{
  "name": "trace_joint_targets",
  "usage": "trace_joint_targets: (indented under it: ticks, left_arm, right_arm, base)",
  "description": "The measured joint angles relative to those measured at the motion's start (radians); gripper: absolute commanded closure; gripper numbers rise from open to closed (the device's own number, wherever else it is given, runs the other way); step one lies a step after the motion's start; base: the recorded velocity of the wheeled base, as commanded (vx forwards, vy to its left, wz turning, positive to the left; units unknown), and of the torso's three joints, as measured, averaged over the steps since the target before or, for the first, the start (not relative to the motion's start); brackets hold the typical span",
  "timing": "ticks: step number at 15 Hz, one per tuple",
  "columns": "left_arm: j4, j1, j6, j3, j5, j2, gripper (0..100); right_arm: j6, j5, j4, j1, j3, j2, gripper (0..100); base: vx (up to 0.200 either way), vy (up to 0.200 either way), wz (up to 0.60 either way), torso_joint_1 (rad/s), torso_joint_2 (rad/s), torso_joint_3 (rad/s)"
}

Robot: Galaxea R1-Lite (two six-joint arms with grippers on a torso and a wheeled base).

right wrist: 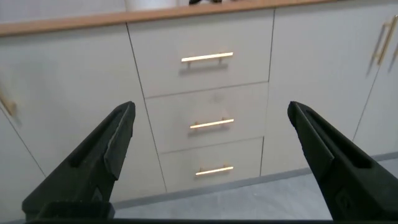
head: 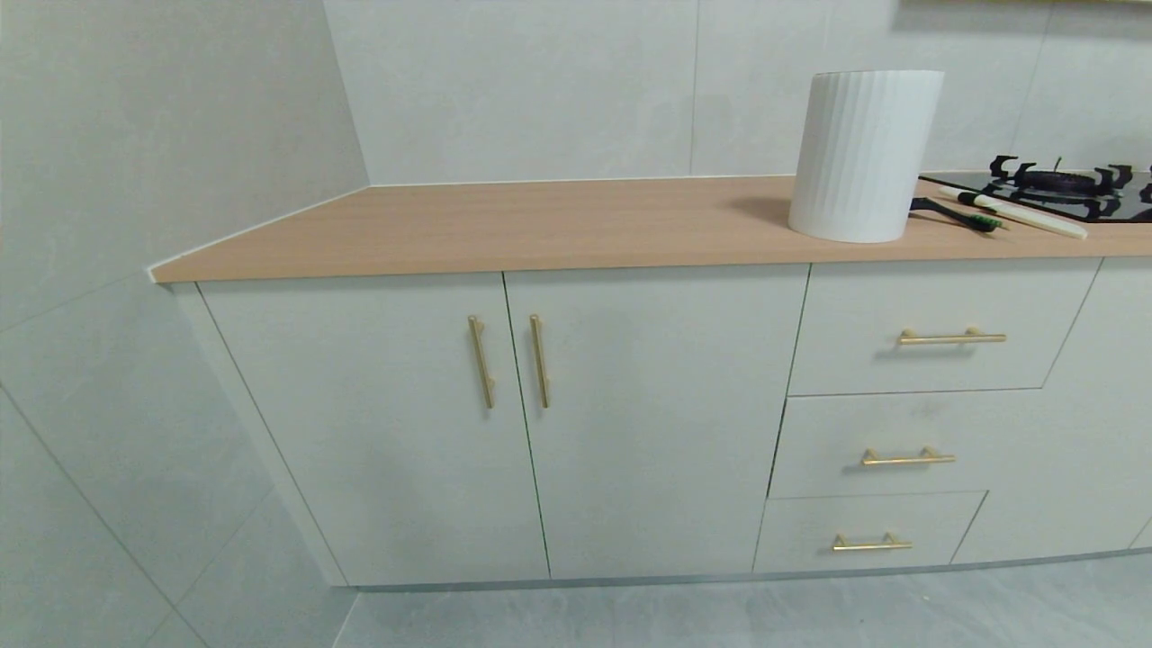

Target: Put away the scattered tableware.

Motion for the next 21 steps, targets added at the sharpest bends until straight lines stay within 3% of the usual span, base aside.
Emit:
trace_joint_targets:
  ticks: [1,3,7,21]
  left_arm:
    - [-0.054,0.004,0.021,0.056,-0.016,-0.007,0]
    - [-0.180,0.008,0.036,0.155,-0.121,-0.014,0]
    - [-0.130,0.009,0.028,0.201,-0.267,-0.017,0]
    - [-0.129,0.010,0.016,0.203,-0.272,-0.018,0]
  right_arm:
    - [-0.002,0.006,-0.056,-0.001,0.058,-0.001,0]
    - [-0.025,0.054,-0.139,-0.001,0.158,-0.003,0]
    - [-0.037,0.128,-0.109,0.000,0.200,-0.004,0]
    - [-0.045,0.162,-0.062,0.000,0.206,-0.004,0]
  base:
    - [0.000,0.000,0.00,0.000,0.00,0.000]
    - [0.000,0.000,0.00,0.000,0.00,0.000]
    - [0.000,0.000,0.00,0.000,0.00,0.000]
    - [0.000,0.000,0.00,0.000,0.00,0.000]
